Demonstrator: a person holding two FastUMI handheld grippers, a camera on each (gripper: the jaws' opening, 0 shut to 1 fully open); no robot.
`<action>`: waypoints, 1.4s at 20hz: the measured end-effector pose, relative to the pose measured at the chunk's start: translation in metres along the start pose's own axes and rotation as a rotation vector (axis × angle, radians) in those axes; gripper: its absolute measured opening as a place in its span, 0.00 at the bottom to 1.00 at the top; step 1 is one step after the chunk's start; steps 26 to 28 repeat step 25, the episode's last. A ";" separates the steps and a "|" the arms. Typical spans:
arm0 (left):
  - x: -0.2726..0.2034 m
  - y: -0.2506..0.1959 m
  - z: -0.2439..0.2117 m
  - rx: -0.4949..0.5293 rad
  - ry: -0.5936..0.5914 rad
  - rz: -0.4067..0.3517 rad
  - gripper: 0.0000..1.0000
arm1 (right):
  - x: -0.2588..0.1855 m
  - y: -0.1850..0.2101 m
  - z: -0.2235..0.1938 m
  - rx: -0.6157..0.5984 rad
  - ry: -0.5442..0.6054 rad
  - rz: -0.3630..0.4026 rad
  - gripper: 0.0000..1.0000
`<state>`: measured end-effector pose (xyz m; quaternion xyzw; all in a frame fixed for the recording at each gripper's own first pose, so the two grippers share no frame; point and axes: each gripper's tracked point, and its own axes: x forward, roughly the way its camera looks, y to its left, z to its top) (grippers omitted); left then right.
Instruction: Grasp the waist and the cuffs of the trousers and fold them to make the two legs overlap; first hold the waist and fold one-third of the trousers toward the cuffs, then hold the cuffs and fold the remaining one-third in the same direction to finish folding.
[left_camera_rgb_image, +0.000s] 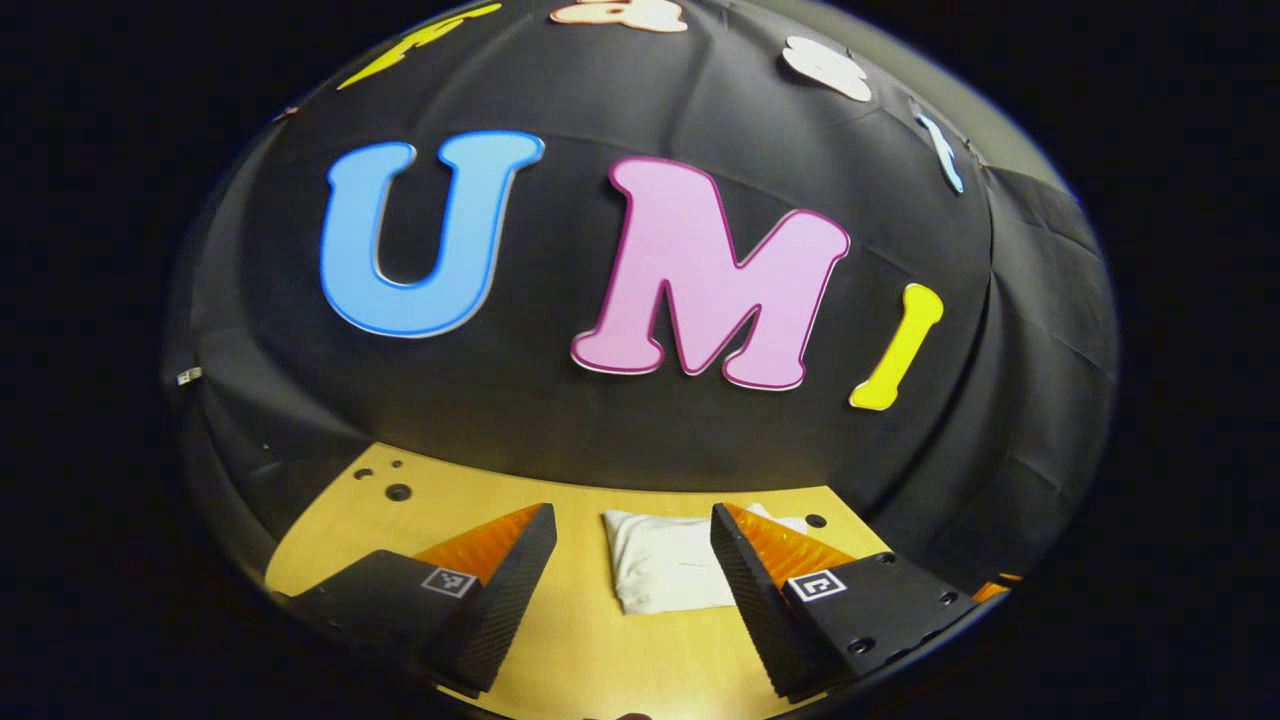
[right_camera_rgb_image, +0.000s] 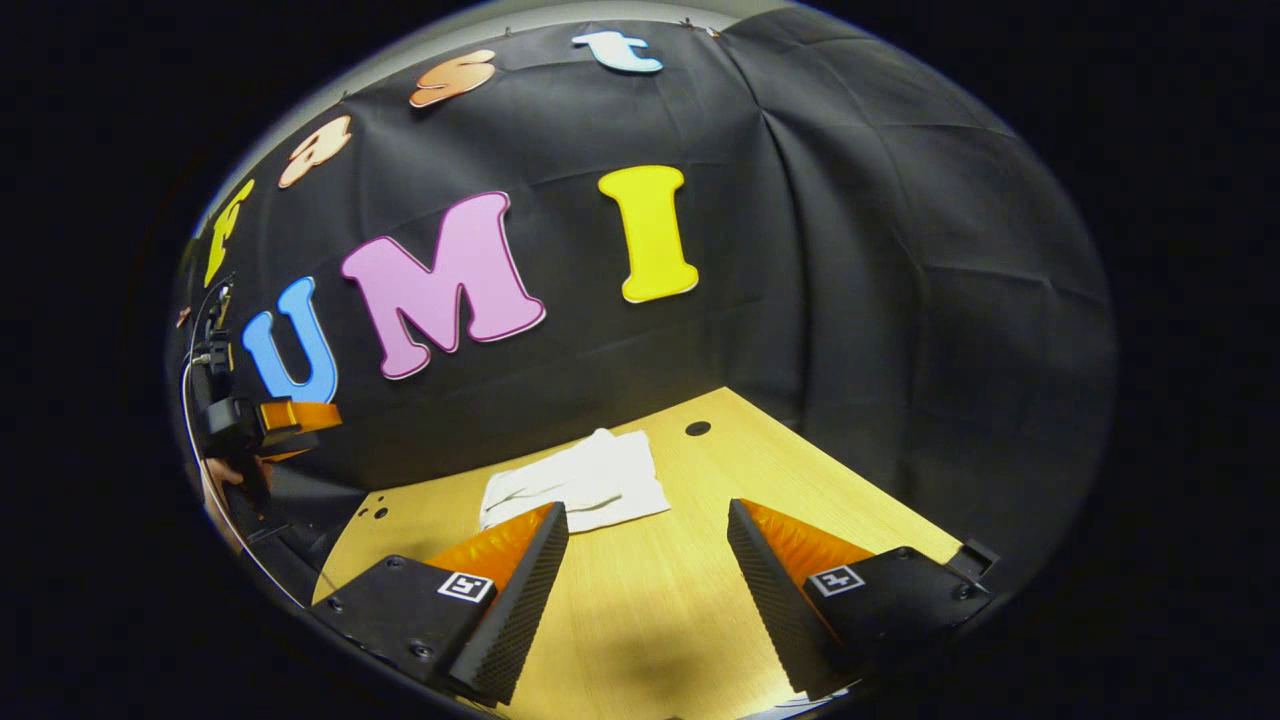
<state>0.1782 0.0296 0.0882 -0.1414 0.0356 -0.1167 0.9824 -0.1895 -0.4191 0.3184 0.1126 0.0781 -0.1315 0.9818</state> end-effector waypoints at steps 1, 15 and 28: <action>-0.022 0.010 -0.001 -0.002 -0.012 0.010 0.97 | -0.011 0.006 0.001 -0.017 -0.002 0.010 0.98; -0.277 0.083 -0.084 -0.035 -0.123 0.223 0.97 | -0.152 0.052 -0.047 -0.109 0.002 0.148 0.98; -0.357 0.063 -0.142 0.058 -0.081 0.223 0.97 | -0.201 0.056 -0.084 -0.205 0.033 0.176 0.98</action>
